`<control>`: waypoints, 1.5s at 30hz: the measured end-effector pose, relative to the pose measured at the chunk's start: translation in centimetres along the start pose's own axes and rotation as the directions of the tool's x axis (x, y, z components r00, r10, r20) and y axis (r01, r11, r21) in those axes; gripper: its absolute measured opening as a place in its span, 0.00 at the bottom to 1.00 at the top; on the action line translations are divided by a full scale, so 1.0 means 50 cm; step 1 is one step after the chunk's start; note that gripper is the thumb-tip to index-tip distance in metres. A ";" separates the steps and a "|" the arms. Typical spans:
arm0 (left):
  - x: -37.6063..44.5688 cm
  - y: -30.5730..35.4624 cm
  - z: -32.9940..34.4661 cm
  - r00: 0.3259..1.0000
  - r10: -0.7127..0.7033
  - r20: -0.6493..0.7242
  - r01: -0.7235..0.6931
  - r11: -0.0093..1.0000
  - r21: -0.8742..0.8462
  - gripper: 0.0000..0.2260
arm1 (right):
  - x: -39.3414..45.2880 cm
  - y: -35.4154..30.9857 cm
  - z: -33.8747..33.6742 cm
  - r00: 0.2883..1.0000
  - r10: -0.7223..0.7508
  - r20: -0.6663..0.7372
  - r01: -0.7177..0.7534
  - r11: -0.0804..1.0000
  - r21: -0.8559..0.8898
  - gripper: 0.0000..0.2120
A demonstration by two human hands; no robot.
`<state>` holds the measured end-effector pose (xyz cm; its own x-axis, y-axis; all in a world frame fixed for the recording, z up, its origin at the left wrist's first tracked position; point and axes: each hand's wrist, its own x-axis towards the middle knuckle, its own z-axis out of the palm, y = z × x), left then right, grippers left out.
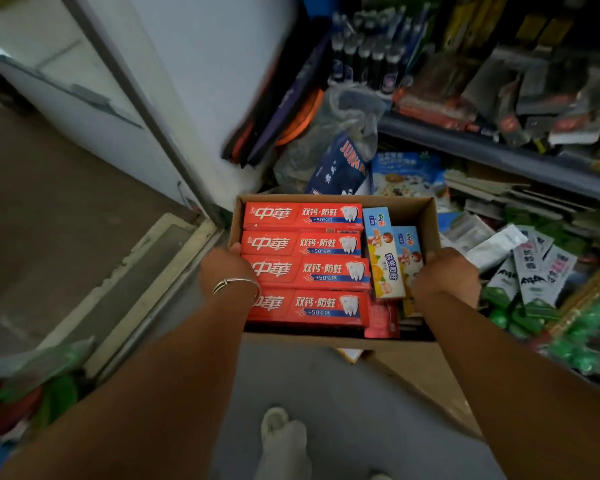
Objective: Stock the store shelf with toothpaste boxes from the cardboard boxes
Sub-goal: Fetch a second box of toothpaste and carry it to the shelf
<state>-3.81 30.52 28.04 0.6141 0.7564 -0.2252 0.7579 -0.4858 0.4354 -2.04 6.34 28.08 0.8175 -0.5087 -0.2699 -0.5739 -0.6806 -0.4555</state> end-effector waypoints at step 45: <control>-1.033 -0.602 -0.440 0.088 -0.955 -0.283 0.750 0.251 -0.612 0.18 | -0.803 0.133 -0.229 0.125 -0.781 0.612 0.946 0.279 0.164 0.14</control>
<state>-63.18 15.71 45.73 -0.7319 0.6548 -0.1888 0.5164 0.7137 0.4733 -39.24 16.22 45.62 0.5794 0.7908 -0.1974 0.6211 -0.5852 -0.5214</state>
